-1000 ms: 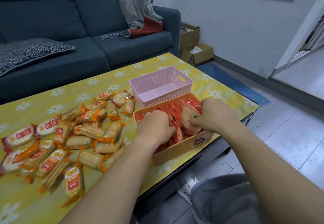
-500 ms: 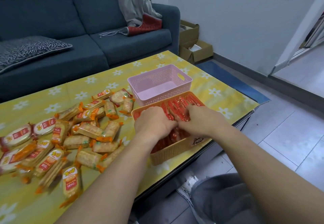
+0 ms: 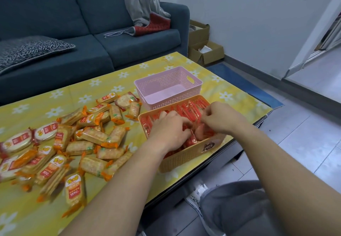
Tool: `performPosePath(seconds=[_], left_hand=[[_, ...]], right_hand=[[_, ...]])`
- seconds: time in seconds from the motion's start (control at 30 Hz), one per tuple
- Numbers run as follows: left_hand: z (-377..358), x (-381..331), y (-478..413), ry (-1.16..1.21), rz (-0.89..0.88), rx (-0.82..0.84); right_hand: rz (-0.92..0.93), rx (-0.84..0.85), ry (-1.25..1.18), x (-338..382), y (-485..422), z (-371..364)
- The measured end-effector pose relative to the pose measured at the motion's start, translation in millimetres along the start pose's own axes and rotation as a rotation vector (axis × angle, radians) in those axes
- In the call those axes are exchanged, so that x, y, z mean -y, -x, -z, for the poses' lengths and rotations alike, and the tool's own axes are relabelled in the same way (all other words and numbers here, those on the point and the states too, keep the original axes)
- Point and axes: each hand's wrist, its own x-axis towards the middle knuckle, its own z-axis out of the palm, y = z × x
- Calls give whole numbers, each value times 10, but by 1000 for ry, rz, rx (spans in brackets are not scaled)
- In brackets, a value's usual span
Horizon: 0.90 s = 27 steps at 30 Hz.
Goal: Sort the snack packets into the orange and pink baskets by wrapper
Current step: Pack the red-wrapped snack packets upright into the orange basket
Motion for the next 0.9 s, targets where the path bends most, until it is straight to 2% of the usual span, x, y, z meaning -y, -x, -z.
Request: performPosePath(seconds=[0.07,0.2,0.37,0.47,0.57,0.77,0.9], left_hand=[[8,-7,1,-40,28,-21],[6,-51,12,-61,87,-41],[-51,-103,13,-55,125,-58],[-44,-103,-2,-30,134,-33],[-27,-73,-11,14,145,-10],[-8,-62,-16,32,154,2],[-4,-62,-10,32,153,1]], right_hand=[[38,-44,-20,-126,53,104],[29,88,91,-197,76,93],[-42,-56,283,-133,11,-21],[30,-56,331,-97,-4,-6],[164,-30,300,-95,17,66],[289,-220,129,-79,155,213],[363,-100,105,-45,175,170]])
